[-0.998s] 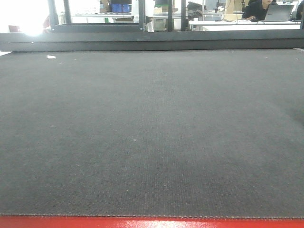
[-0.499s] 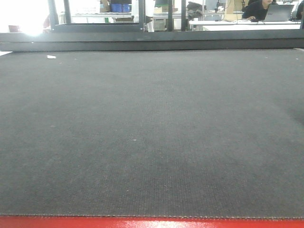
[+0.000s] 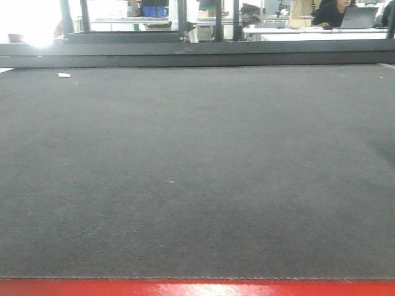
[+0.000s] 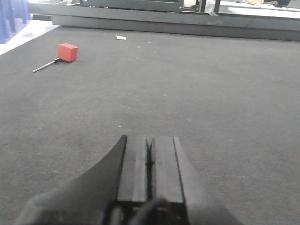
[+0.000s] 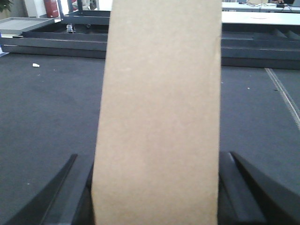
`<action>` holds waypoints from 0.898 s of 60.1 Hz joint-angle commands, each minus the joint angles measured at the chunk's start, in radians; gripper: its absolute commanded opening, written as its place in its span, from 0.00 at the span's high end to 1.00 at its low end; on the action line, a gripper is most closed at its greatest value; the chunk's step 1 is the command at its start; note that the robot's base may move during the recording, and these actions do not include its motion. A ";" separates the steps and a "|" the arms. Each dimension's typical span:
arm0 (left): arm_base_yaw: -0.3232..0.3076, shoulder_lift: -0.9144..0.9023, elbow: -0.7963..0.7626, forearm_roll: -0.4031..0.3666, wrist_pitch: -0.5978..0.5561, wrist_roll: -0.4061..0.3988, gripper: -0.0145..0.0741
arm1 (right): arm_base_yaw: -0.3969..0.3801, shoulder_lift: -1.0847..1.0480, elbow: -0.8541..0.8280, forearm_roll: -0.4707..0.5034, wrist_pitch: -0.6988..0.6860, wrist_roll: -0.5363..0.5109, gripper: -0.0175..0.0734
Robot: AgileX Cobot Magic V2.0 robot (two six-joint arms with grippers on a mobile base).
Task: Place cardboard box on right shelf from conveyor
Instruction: 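Hold the box in the right gripper while the base drives to the shelf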
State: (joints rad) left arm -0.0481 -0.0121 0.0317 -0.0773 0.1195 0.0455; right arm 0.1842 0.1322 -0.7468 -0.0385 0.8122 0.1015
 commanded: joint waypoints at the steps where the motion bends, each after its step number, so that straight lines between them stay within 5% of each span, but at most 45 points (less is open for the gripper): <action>1: -0.001 -0.015 0.008 -0.006 -0.086 0.000 0.97 | -0.006 0.017 -0.023 -0.004 -0.111 -0.008 0.68; 54: -0.001 -0.015 0.008 -0.006 -0.086 0.000 0.97 | -0.006 0.017 -0.023 -0.004 -0.111 -0.008 0.68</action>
State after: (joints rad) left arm -0.0481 -0.0121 0.0317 -0.0773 0.1195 0.0455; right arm 0.1842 0.1322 -0.7468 -0.0385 0.8122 0.1015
